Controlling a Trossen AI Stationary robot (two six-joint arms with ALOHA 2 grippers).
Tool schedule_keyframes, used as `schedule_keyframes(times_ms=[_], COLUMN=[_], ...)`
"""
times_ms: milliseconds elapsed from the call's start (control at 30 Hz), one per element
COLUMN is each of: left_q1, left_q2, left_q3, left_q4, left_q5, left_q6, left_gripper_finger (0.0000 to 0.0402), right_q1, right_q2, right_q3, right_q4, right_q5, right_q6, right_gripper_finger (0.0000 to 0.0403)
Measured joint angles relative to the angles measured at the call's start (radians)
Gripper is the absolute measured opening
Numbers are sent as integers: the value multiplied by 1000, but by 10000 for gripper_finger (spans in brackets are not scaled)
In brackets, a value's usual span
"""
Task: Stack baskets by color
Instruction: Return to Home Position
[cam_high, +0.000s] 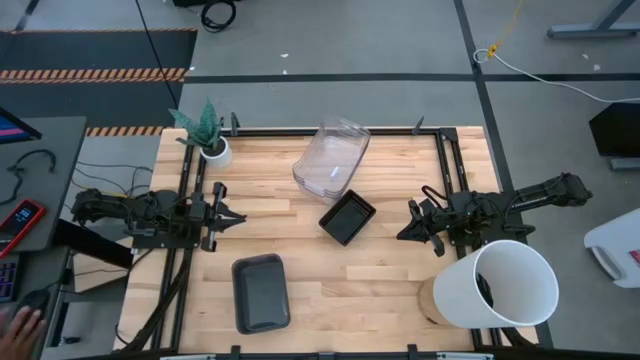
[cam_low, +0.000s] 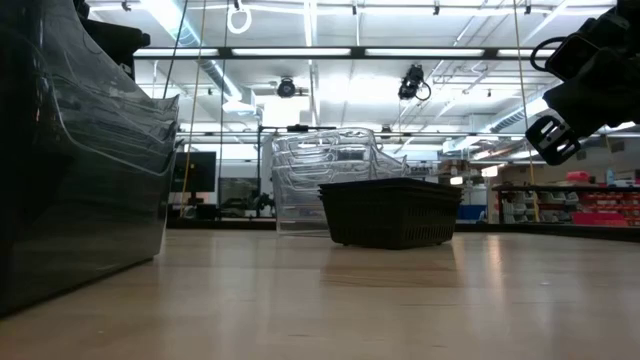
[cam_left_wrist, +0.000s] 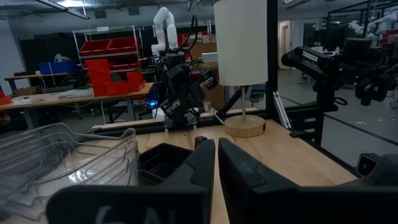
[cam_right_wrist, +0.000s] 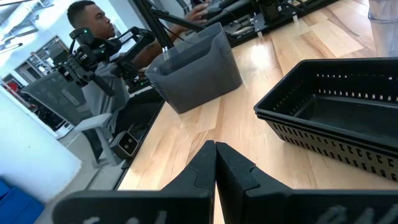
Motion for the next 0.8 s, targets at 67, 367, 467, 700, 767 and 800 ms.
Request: schedule_keyframes(times_ms=[67,367,467,700,767,800], left_q1=[0,0,0,0,0,0], left_q2=[0,0,0,0,0,0], left_q3=[0,0,0,0,0,0], left_q4=[0,0,0,0,0,0], left_q5=[0,0,0,0,0,0], left_q6=[0,0,0,0,0,0], left_gripper_finger=[25,31,34,26,25,26], right_q1=[0,0,0,0,0,0], right_q2=[0,0,0,0,0,0], right_q3=[0,0,0,0,0,0], right_q4=[0,0,0,0,0,0], right_q5=[0,0,0,0,0,0], right_q6=[0,0,0,0,0,0], right_gripper_finger=[13,13,13,13,13,13])
